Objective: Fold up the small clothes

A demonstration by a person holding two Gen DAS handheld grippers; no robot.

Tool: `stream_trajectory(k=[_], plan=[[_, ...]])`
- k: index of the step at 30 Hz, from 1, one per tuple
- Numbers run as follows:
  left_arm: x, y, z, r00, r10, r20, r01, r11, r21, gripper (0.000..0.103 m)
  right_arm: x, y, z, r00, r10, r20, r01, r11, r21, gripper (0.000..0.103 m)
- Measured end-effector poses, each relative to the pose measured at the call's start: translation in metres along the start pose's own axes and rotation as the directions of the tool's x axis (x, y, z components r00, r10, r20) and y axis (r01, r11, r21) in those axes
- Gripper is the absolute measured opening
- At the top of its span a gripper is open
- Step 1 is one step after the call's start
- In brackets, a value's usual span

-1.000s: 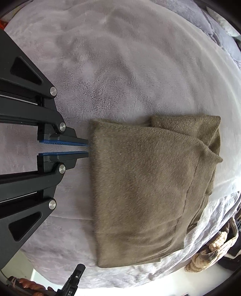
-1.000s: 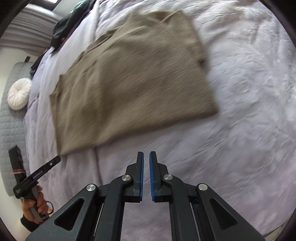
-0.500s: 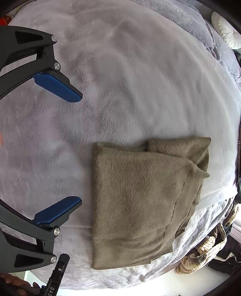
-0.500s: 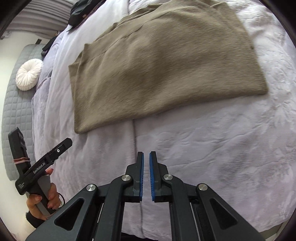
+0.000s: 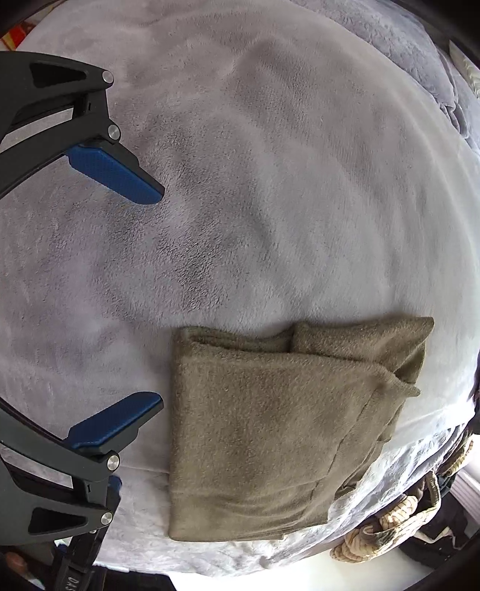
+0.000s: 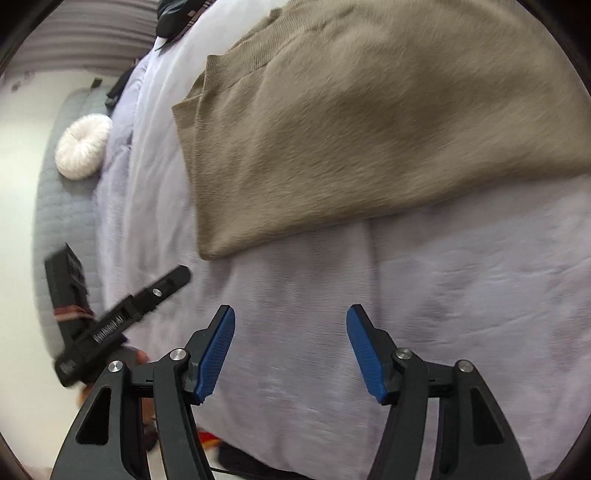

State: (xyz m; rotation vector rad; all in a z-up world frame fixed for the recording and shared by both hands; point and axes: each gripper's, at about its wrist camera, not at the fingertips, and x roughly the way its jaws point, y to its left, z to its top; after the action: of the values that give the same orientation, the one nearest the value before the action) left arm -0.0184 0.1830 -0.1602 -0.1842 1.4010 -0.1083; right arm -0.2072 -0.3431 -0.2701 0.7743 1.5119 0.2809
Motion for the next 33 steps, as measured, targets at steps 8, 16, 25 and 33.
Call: stream_trajectory(k=[8,16,25,33], plan=[[0.004,0.008,0.013,0.999,-0.031,0.007,0.031,0.999,-0.011,0.102,0.037,-0.003,0.019,0.963,0.261,0.063,-0.269,0.949,0.167,0.067],[0.003,0.019,0.036,0.990,-0.132,0.056,0.135,0.990,-0.048,0.102,0.062,-0.014,0.033,0.911,0.380,0.160,-0.412,0.861,0.298,0.068],[0.010,0.027,0.059,0.949,-0.311,0.055,0.315,0.945,-0.088,0.102,0.079,-0.026,0.046,0.808,0.500,0.312,-0.590,0.694,0.413,0.056],[0.035,0.021,0.088,0.875,-0.483,0.040,0.482,0.859,-0.172,0.102,0.051,-0.012,0.064,0.749,0.576,0.327,-0.660,0.688,0.302,0.010]])
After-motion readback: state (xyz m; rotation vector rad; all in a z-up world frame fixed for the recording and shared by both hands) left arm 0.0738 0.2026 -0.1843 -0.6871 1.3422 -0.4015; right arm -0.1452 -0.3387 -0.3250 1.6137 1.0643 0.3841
